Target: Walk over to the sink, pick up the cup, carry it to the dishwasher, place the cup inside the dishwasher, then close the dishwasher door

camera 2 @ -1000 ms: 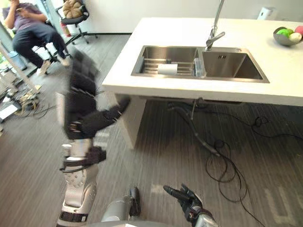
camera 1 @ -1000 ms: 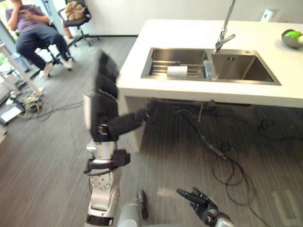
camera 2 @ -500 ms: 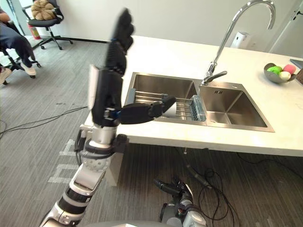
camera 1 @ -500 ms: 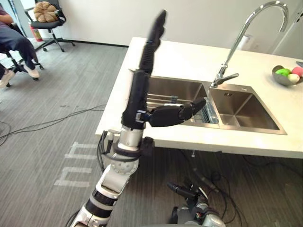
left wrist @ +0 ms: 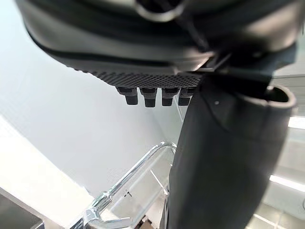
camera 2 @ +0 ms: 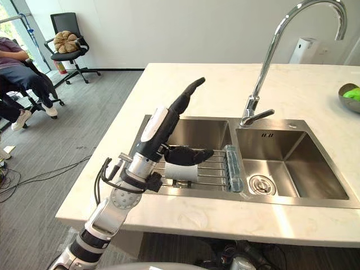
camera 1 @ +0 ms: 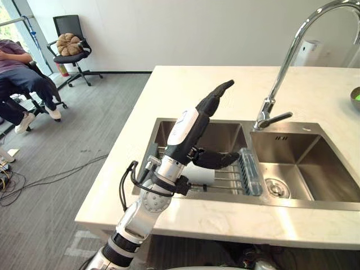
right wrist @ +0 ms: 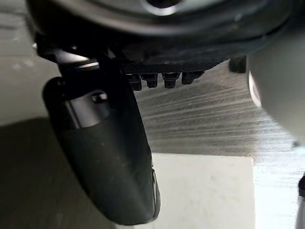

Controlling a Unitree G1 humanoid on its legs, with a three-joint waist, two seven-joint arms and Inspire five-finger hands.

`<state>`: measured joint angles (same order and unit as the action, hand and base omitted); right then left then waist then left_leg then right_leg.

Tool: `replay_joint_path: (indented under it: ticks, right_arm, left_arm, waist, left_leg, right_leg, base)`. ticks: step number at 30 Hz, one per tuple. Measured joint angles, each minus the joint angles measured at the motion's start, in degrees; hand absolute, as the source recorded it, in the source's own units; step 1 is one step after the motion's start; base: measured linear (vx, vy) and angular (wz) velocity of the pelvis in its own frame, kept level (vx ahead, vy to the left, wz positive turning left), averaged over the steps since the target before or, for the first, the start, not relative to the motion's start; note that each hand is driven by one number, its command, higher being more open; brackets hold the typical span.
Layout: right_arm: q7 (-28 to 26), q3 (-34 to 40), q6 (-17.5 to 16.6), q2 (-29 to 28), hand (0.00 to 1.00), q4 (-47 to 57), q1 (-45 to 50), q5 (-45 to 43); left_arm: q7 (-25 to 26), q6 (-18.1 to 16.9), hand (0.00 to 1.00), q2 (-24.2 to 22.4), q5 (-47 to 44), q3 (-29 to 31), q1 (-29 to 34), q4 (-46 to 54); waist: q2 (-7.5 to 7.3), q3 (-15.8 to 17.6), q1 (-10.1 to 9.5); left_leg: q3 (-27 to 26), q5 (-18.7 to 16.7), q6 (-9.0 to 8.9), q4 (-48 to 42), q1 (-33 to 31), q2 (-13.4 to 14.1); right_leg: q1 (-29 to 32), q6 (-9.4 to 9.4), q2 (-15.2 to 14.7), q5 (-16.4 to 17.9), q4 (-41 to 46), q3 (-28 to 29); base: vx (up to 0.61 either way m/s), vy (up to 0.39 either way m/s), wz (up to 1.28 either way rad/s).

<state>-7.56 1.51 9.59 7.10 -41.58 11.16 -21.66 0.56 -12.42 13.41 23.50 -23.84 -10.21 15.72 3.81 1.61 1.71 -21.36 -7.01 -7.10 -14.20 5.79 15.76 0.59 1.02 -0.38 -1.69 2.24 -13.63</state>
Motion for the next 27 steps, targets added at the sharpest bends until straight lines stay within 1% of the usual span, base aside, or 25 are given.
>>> replay_joint_path:
  ticks: [1,2,3,4,5,6,8,9,10,12,16,18,19,21,23,26,27]
  right_arm:
    - [-0.03,0.55,-0.28,0.17,1.00,-1.50,-0.81,-0.07]
    - [-0.04,0.95,-0.50,0.19,1.00,-2.59,-1.22,-0.57]
    - [-0.04,1.09,-0.53,0.25,1.00,-2.86,-1.31,-0.87]
    - [-0.20,1.69,-0.65,0.20,1.00,-3.66,-1.63,-1.17]
    - [-0.41,1.89,-0.69,0.25,1.00,-4.02,-1.65,-1.22]
    - [-1.42,2.03,-0.69,0.56,1.00,-4.40,-1.65,-1.12]
    - [-2.55,2.02,-0.69,0.84,1.00,-5.16,-1.90,-0.66]
    - [-3.00,2.00,-0.69,0.89,1.00,-5.65,-2.19,-0.61]
    - [-3.26,2.00,-0.68,0.97,1.00,-5.90,-2.33,-0.61]
    - [-3.79,1.66,-0.28,1.25,1.00,-7.24,-3.44,-0.57]
    - [-4.04,1.52,-0.30,1.34,1.00,-7.60,-3.91,0.86]
    - [-3.79,1.46,-0.39,1.36,1.00,-7.62,-3.91,1.00]
    - [-3.49,1.41,-0.60,1.38,1.00,-7.67,-3.88,0.96]
    - [-2.89,1.41,-1.01,1.46,1.00,-7.67,-3.77,0.87]
    - [-2.22,1.39,-1.10,1.46,1.00,-7.67,-3.78,0.86]
    - [-1.68,1.38,-1.13,1.52,1.00,-7.68,-3.77,0.86]
    - [-1.45,1.28,-1.10,1.54,1.00,-7.74,-3.75,0.87]
  left_arm:
    - [-3.83,-0.16,1.00,1.58,-1.66,1.11,-0.15,-0.64]
    - [-7.51,0.02,1.00,3.48,-2.94,1.34,-0.94,-2.33]
    - [-9.50,0.60,1.00,4.48,-3.76,1.32,-1.33,-2.93]
    - [-13.02,1.85,1.00,7.19,-4.91,1.28,-2.06,-3.81]
    - [-15.59,2.57,1.00,9.24,-6.38,1.25,-2.94,-4.86]
    - [-19.97,4.99,1.00,11.94,-9.13,1.27,-4.52,-5.68]
    - [-23.76,6.79,1.00,14.31,-12.16,1.26,-6.25,-6.76]
    - [-25.97,8.23,1.00,15.90,-14.38,1.40,-6.98,-6.87]
    - [-26.76,8.68,1.00,16.56,-15.11,1.41,-7.23,-6.89]
    - [-29.84,10.54,1.00,18.43,-16.17,1.56,-7.49,-6.90]
    - [-32.05,11.80,1.00,19.15,-16.17,1.54,-8.12,-7.04]
    - [-32.07,12.50,1.00,19.16,-16.17,1.55,-8.76,-7.15]
    - [-31.65,12.68,1.00,19.22,-16.11,1.56,-8.88,-7.17]
    - [-30.70,12.69,1.00,19.19,-15.52,1.56,-8.89,-7.16]
    - [-30.17,12.69,1.00,18.98,-15.45,1.56,-9.04,-7.12]
    - [-28.75,12.73,1.00,17.58,-12.96,1.56,-9.05,-7.11]
    - [-27.52,12.67,1.00,16.67,-11.38,1.56,-9.05,-7.11]
  waist:
    - [0.29,-0.17,0.85]
    - [0.24,-0.20,1.11]
    - [0.24,-0.20,1.36]
    - [0.23,-0.20,2.18]
    - [0.23,-0.20,2.54]
    - [0.31,-0.24,2.63]
    - [0.35,-0.26,2.67]
    - [0.35,-0.27,2.80]
    - [0.35,-0.27,2.91]
    - [0.34,-0.26,3.70]
    - [0.46,-0.19,4.32]
    - [0.49,-0.15,4.49]
    - [0.18,-0.04,4.49]
    - [0.17,-0.03,4.74]
    - [0.14,-0.02,4.87]
    - [0.13,-0.01,4.93]
    - [0.12,-0.01,5.00]
  left_leg:
    - [-0.51,1.25,-1.29,5.06,1.85,-1.39]
    - [-1.40,2.77,-1.69,8.67,3.51,-2.61]
    - [-1.64,3.24,-1.72,9.52,3.82,-3.10]
    - [-1.65,4.01,-1.58,10.15,3.91,-4.08]
    - [-1.58,4.42,-1.34,10.23,3.90,-4.80]
    - [-1.36,4.65,-1.10,10.28,3.79,-5.46]
    - [-1.22,4.65,-1.10,10.54,3.78,-5.91]
    - [-1.14,4.65,-1.10,11.00,3.71,-6.11]
    - [-1.09,4.64,-1.10,11.23,3.69,-6.22]
    - [-1.06,4.33,-1.12,12.21,3.63,-6.55]
    - [-1.11,2.49,-0.57,12.54,3.26,-6.42]
    - [-1.18,1.10,0.13,12.79,3.38,-6.20]
    - [-1.34,1.01,0.30,12.74,3.35,-6.56]
    - [-1.47,0.67,0.86,12.51,3.13,-7.39]
    - [-1.48,0.63,1.02,12.48,2.76,-7.79]
    - [-1.52,0.67,1.08,12.41,2.53,-7.99]
    - [-1.56,0.70,1.10,12.37,2.40,-8.00]
  right_leg:
    - [0.40,-0.01,-0.19,-0.31,-0.50,-0.05]
    - [0.31,-0.23,-0.63,-0.45,-0.92,0.14]
    - [0.11,-0.39,-0.92,-0.56,-1.21,0.17]
    - [-0.25,-0.74,-1.78,-0.79,-1.79,0.13]
    - [-0.64,-1.10,-2.48,-1.03,-2.39,0.08]
    - [-1.10,-1.75,-3.27,-1.48,-3.50,0.11]
    - [-1.51,-2.05,-3.64,-1.98,-4.42,-0.07]
    - [-1.53,-2.22,-3.76,-2.32,-4.90,-0.27]
    - [-1.53,-2.34,-3.80,-2.54,-5.22,-0.41]
    - [-1.49,-2.48,-3.79,-3.38,-6.19,-0.78]
    - [-1.15,-2.82,-3.27,-4.63,-7.10,-0.80]
    - [-1.07,-2.98,-3.05,-5.15,-7.13,-0.80]
    - [-1.02,-3.23,-3.60,-5.53,-7.20,-0.57]
    - [-0.86,-3.71,-4.47,-5.96,-7.40,-0.23]
    - [-0.44,-3.85,-4.86,-6.22,-7.41,-0.12]
    - [-0.13,-3.99,-5.02,-6.38,-7.40,-0.06]
    - [0.06,-4.02,-5.01,-6.46,-7.40,-0.03]
  base:
    - [0.19,0.139,0.01]
    - [0.16,0.140,-0.01]
    - [0.11,0.129,0.04]
    - [0.07,0.120,0.10]
    - [0.06,0.148,0.10]
    - [0.03,0.117,0.06]
    - [0.00,0.072,0.06]
    - [-0.02,0.053,0.09]
    - [-0.04,0.055,0.11]
    - [-0.07,0.048,0.09]
    - [-0.10,0.043,0.00]
    - [-0.11,0.054,-0.01]
    - [-0.12,0.064,-0.05]
    - [-0.13,0.072,-0.05]
    - [-0.07,0.035,-0.01]
    - [-0.01,0.006,0.00]
    - [0.00,0.000,0.00]
